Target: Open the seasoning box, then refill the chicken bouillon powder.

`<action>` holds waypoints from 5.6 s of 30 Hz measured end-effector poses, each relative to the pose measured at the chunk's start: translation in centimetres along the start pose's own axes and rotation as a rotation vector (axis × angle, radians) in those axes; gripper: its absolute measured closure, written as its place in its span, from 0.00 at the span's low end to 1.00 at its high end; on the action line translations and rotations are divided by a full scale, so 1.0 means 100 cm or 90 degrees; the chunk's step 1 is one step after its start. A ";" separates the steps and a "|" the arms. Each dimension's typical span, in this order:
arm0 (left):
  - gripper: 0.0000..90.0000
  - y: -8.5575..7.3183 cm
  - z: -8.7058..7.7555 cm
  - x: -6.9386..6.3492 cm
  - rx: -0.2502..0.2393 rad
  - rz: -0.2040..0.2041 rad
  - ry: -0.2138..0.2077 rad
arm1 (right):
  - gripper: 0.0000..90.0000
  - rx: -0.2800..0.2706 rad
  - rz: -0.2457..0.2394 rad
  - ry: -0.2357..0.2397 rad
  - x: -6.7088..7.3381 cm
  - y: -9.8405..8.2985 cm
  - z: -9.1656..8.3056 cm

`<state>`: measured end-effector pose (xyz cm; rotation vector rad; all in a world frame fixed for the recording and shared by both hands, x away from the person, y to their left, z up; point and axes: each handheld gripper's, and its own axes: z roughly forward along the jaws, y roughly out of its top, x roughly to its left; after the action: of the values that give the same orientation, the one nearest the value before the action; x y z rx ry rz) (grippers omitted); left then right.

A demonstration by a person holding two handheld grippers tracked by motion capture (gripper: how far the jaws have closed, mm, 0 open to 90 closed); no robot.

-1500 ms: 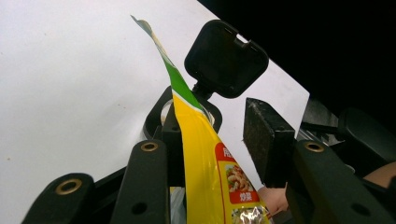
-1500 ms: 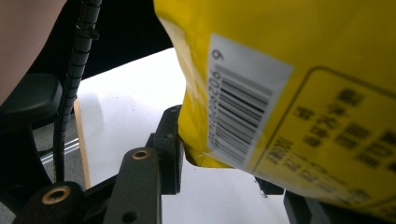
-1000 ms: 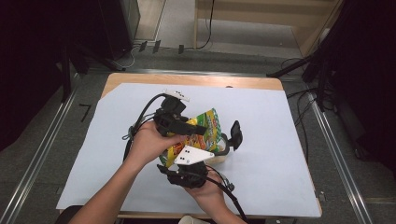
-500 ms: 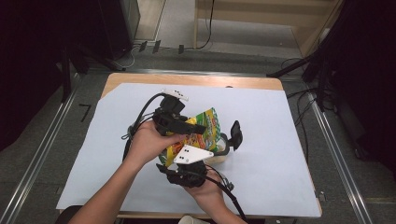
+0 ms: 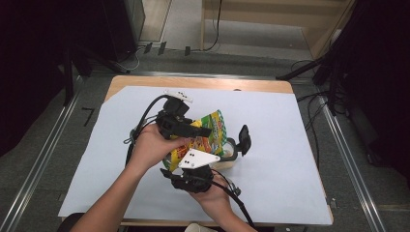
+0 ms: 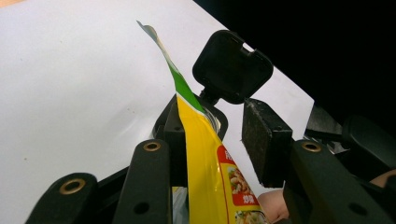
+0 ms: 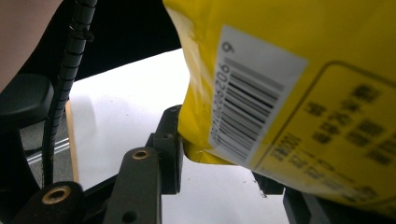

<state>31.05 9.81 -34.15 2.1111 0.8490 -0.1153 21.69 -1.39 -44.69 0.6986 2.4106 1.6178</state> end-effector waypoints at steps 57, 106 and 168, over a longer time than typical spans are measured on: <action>0.80 0.012 0.005 0.012 0.043 -0.030 -0.013 | 0.68 0.014 0.014 -0.003 -0.006 0.006 0.003; 0.77 0.013 0.004 0.006 0.026 -0.014 -0.002 | 0.69 -0.003 0.030 0.006 -0.008 0.006 0.001; 0.78 0.017 0.009 0.003 0.032 -0.006 0.000 | 0.69 -0.007 0.050 0.005 -0.012 0.005 -0.001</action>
<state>32.49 8.60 -33.64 2.1540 0.8654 -0.1426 22.88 -1.90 -44.36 0.7963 2.4062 1.6651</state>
